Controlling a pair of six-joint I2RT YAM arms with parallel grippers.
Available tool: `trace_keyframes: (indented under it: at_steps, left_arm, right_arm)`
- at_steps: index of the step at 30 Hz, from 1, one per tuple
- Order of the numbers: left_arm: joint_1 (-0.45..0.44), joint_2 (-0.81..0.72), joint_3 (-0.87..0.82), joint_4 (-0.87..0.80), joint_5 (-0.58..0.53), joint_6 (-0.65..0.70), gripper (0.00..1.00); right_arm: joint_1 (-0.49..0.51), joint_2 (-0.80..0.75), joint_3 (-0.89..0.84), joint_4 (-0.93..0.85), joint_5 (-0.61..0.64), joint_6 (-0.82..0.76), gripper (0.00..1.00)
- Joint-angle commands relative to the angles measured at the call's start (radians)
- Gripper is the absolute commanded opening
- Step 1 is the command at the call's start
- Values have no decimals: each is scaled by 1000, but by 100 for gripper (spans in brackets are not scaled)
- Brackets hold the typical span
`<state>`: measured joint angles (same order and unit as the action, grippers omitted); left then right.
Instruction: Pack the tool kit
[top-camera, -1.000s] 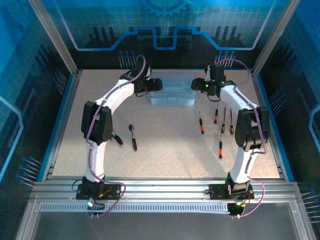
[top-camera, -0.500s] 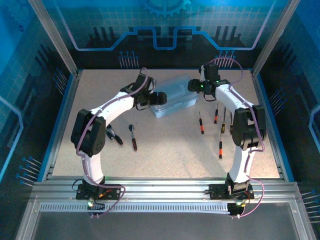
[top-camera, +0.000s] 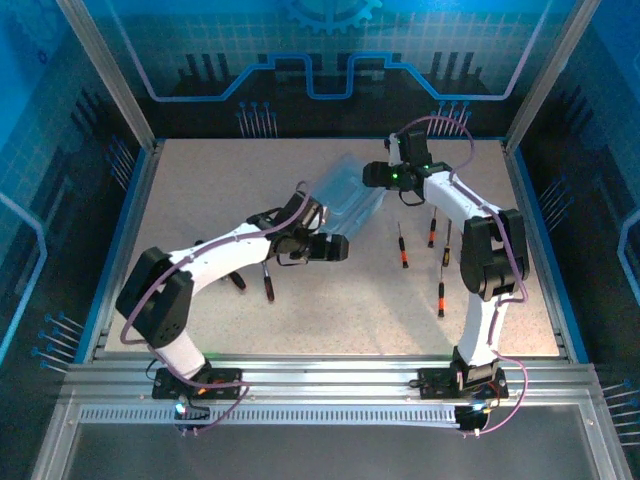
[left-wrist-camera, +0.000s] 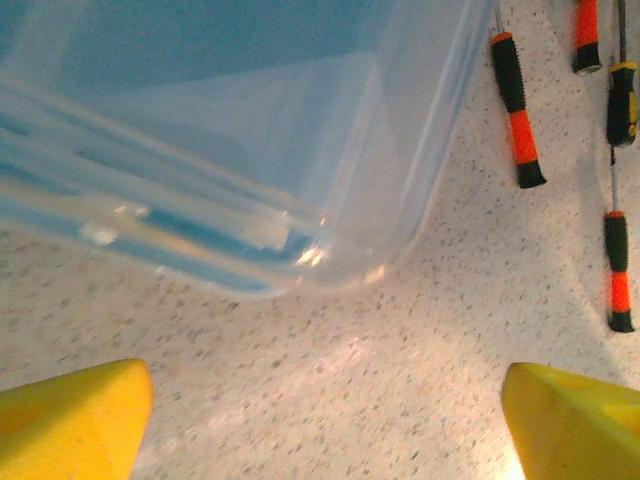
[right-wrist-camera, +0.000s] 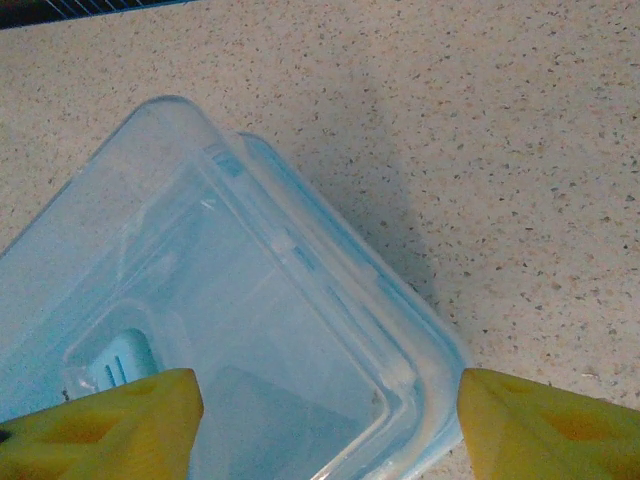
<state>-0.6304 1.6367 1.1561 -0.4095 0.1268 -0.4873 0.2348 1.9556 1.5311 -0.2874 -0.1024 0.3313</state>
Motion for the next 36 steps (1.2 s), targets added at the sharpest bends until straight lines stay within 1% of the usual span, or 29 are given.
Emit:
trace_keyframes:
  at_steps: [1, 4, 6, 8, 11, 16, 19, 21, 24, 27, 30, 33, 36]
  left_arm:
    - [16, -87, 107, -185, -109, 81, 97]
    - [46, -53, 234, -288, -171, 147, 98]
    - [70, -1, 320, -335, -203, 181, 99]
    - [95, 74, 420, -387, -232, 219, 99]
    - [108, 212, 584, -460, -279, 269, 99]
    - [116, 410, 795, -498, -277, 290, 99]
    - [115, 484, 888, -528, -247, 294, 99]
    - [110, 501, 899, -527, -223, 283, 99]
    - [99, 497, 865, -520, -209, 262, 99]
    - [85, 458, 782, -498, -181, 229, 99]
    - [61, 392, 670, -454, -155, 177, 98]
    - [40, 345, 604, -457, -149, 123, 97]
    - [24, 300, 559, -465, -133, 97, 95]
  right_arm:
    - [17, -50, -20, -71, 15, -41, 72]
    - [17, -92, -22, -85, 26, -37, 73]
    - [16, -128, -37, -92, 33, -30, 73]
    - [16, -176, -78, -82, 38, -14, 73]
    - [16, -255, -160, -62, 34, 15, 74]
    - [19, -383, -342, -5, 27, 58, 74]
    - [21, -432, -433, 13, 31, 67, 77]
    - [20, -448, -474, 16, 35, 65, 78]
    - [19, -458, -516, 22, 37, 62, 78]
    - [15, -451, -534, 33, 32, 63, 78]
    - [14, -419, -516, 32, 19, 64, 77]
    - [13, -381, -494, 43, -19, 80, 75]
    - [11, -342, -470, 55, -88, 71, 74]
